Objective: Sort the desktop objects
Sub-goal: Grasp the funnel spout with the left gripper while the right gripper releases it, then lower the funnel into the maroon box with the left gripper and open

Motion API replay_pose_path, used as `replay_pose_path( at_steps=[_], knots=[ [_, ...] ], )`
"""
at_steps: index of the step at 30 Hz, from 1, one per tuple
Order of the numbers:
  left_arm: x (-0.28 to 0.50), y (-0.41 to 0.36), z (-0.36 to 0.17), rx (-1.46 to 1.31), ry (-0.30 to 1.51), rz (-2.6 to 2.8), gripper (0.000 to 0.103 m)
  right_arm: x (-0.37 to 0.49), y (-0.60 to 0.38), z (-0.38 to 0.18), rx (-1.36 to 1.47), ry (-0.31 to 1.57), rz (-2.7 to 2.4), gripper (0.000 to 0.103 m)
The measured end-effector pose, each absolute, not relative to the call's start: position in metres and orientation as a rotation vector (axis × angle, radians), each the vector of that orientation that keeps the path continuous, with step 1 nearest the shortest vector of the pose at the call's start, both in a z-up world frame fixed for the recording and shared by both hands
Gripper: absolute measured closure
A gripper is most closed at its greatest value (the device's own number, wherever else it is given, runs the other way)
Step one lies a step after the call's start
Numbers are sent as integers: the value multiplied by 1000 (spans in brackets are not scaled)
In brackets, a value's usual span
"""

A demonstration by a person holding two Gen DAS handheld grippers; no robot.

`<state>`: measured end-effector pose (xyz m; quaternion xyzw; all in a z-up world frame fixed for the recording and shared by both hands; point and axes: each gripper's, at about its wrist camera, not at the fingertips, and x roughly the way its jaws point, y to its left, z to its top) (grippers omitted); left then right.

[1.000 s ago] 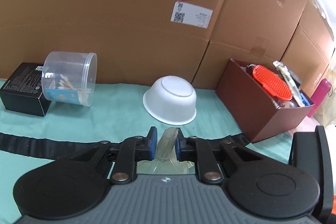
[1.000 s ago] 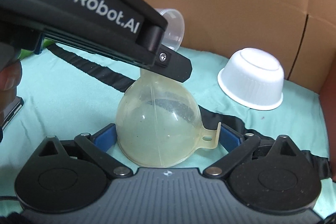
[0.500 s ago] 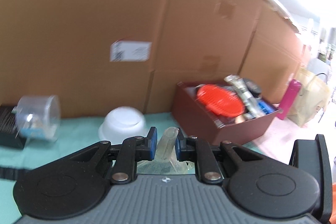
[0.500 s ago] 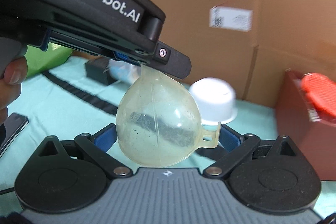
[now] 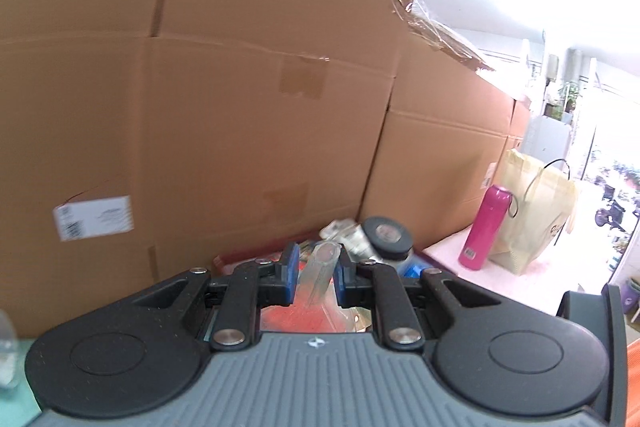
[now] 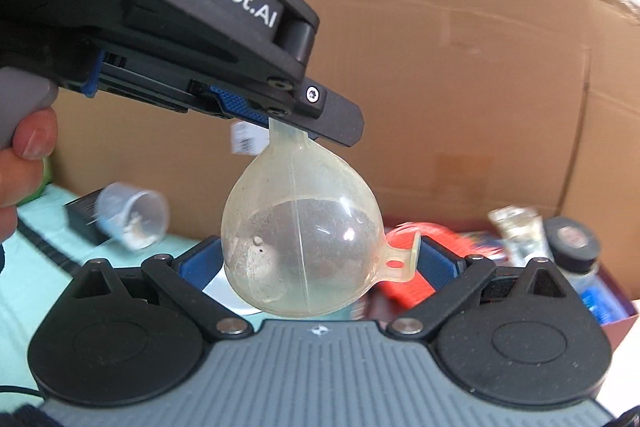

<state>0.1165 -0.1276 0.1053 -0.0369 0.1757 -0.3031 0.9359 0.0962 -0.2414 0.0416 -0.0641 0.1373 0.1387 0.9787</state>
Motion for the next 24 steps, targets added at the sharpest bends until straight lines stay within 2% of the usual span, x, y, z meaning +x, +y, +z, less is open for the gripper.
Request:
replay_pose_path(
  at_steps=[10, 24],
  knots=[
    [183, -168, 97, -99, 371, -673, 85, 165, -283, 36, -112, 320, 232, 5],
    [259, -176, 68, -130, 467, -626, 86, 252, -291, 6, -69, 473, 259, 4]
  ],
)
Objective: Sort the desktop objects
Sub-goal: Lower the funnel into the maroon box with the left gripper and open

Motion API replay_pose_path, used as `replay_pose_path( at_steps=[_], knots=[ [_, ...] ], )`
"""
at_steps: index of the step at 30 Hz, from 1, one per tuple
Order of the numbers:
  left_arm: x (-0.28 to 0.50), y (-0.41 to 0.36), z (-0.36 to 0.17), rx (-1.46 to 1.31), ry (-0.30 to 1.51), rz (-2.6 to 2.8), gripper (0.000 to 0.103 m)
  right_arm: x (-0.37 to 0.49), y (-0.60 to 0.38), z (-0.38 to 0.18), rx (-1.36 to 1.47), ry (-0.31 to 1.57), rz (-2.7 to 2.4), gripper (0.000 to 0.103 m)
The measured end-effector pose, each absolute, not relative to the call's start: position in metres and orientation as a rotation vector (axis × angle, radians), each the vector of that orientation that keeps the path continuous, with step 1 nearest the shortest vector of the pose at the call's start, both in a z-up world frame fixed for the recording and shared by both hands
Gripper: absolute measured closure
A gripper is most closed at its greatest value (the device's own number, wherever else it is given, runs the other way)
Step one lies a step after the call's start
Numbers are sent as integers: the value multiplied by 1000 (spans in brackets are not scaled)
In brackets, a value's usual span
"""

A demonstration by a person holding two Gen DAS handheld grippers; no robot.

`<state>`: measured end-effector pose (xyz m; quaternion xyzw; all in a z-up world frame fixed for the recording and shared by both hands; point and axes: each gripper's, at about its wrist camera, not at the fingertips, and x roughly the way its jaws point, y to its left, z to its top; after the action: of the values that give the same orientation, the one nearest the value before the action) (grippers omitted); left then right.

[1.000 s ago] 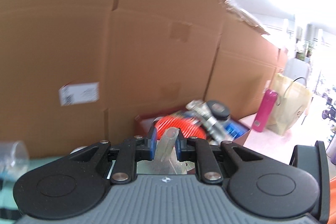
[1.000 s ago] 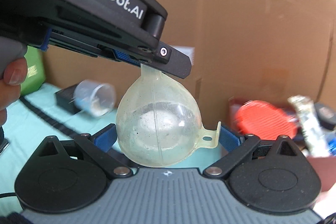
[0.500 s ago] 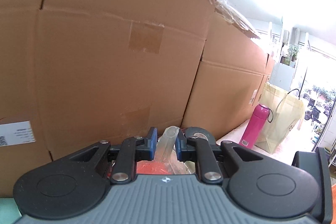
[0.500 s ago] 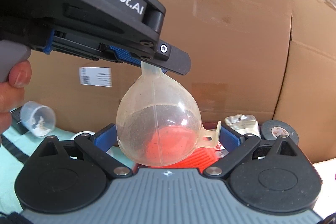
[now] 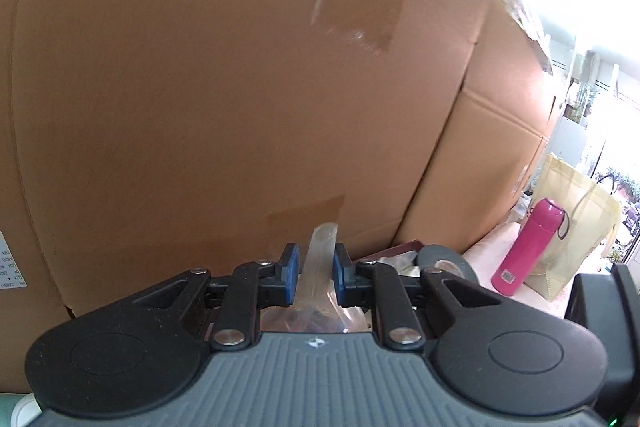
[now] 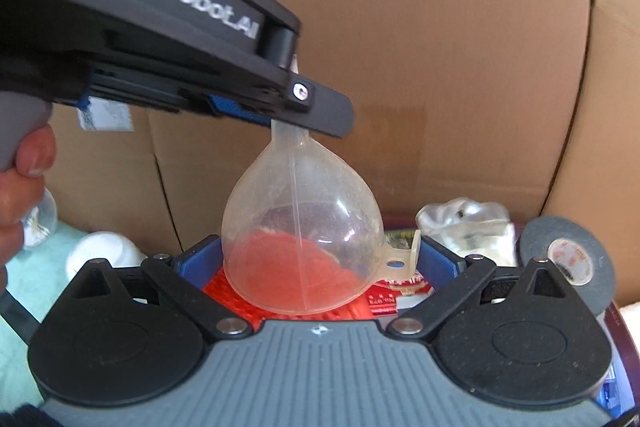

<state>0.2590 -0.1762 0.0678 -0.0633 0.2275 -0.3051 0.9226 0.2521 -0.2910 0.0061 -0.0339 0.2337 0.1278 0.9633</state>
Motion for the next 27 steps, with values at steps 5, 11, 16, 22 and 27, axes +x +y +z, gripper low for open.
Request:
replay_pose_path(
  at_steps=[5, 11, 16, 22, 27],
  knots=[
    [269, -172, 60, -149, 474, -613, 84, 261, -287, 1, -38, 504, 286, 4],
    [268, -174, 57, -136, 475, -595, 79, 262, -277, -5, -42, 507, 295, 2],
    [260, -165, 59, -157, 464, -606, 27, 258, -269, -11, -40, 493, 279, 2],
    [245, -152, 67, -181, 447, -604, 10, 240, -254, -16, -58, 466, 257, 2],
    [223, -147, 71, -157, 446, -587, 8, 234, -251, -15, -56, 434, 239, 2]
  ],
)
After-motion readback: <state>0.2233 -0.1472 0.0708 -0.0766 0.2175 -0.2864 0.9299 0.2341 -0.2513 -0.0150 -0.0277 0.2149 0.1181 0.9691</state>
